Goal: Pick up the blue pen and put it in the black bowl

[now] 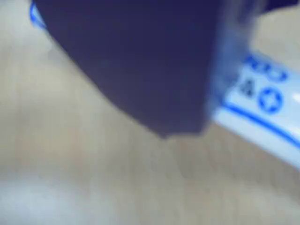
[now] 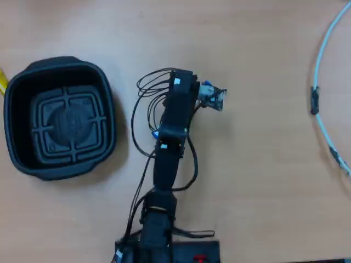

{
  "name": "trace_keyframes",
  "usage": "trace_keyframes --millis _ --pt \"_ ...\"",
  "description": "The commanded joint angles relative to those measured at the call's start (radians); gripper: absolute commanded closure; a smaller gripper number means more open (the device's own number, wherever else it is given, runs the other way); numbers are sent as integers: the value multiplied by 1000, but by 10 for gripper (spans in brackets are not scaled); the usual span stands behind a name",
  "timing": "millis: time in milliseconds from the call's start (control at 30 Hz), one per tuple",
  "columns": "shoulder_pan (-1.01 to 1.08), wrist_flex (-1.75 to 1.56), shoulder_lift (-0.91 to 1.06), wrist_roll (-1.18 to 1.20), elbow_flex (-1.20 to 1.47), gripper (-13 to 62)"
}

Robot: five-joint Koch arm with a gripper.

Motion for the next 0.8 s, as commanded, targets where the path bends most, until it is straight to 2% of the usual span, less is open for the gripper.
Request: trace_keyframes --millis 0,233,433,767 --pt "8 106 66 92 12 570" --pt "0 104 106 181 18 569" --pt "-12 87 307 161 97 570" --pt "-49 72 506 126 43 570"
